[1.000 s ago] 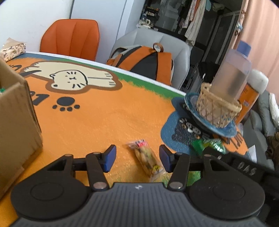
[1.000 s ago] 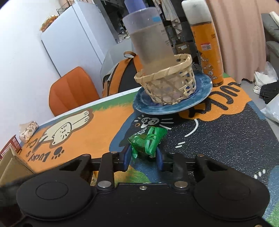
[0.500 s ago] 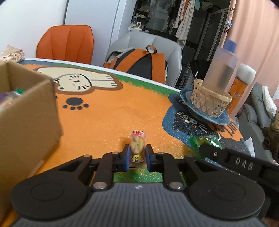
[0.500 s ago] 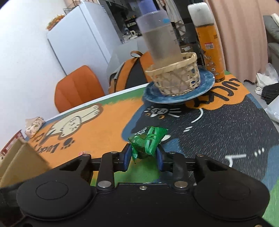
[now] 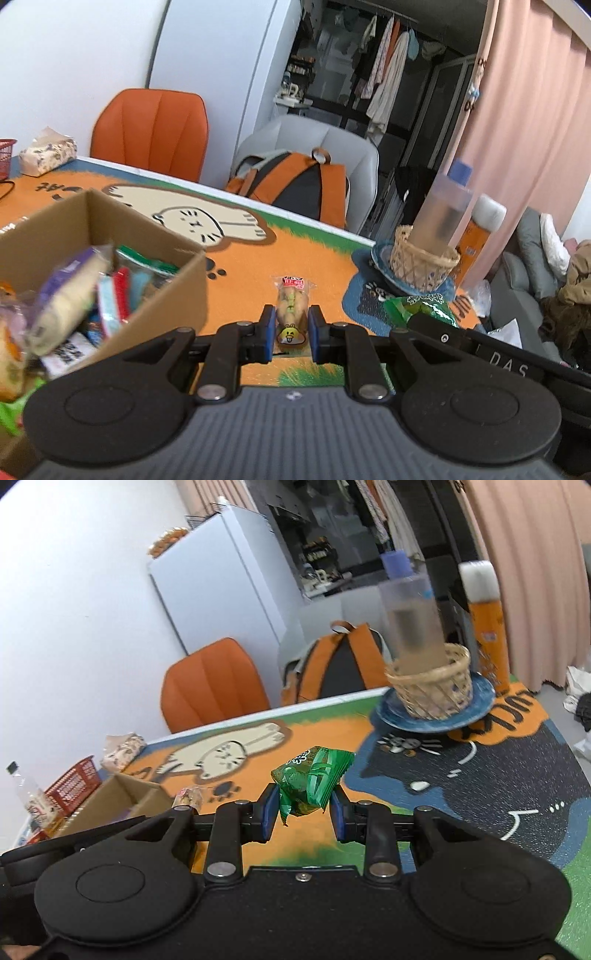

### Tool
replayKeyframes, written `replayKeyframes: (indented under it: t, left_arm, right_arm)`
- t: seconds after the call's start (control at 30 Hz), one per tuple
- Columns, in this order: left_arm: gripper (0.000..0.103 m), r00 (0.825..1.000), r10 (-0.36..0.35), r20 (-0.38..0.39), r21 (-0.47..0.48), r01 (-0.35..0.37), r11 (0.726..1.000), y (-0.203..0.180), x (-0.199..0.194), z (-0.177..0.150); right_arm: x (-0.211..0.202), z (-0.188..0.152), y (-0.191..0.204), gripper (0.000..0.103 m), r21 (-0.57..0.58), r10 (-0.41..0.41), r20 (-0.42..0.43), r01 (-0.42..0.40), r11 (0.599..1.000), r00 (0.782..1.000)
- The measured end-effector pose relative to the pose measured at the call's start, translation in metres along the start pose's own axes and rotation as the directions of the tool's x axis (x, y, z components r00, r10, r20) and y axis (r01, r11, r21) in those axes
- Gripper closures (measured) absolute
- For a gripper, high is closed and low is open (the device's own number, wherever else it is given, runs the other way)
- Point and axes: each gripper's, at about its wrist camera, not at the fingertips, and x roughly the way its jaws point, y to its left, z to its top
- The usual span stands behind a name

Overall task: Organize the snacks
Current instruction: 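Lift both held candies and carry them over the cardboard box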

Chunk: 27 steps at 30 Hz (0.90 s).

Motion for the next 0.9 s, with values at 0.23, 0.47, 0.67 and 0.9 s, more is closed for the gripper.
replayKeyframes:
  t: [0.23, 0.47, 0.67, 0.9]
  left_arm:
    - [0.086, 0.999, 0.008, 0.047, -0.034, -0.006, 0.999, 0.022, -0.035, 0.007]
    - [0.086, 0.997, 0.036, 0.069, -0.059, -0.032, 0.998, 0.048, -0.058, 0.01]
    - [0.086, 0.996, 0.049, 0.075, -0.089, -0.042, 0.995, 0.071, -0.072, 0.011]
    - [0.086, 0.996, 0.056, 0.075, -0.138, -0.045, 0.989, 0.102, -0.083, 0.015]
  right_arm:
    - [-0.018, 0.002, 0.033, 0.072, -0.041, 0.05, 0.022, -0.049, 0.998, 0.998]
    - [-0.022, -0.002, 0.064, 0.072, -0.078, 0.1, 0.022, -0.098, 0.992, 0.995]
    - [-0.022, -0.005, 0.085, 0.072, -0.094, 0.128, 0.016, -0.126, 0.988, 0.992]
    - [-0.02, -0.008, 0.114, 0.072, -0.127, 0.152, 0.008, -0.15, 0.981, 0.988]
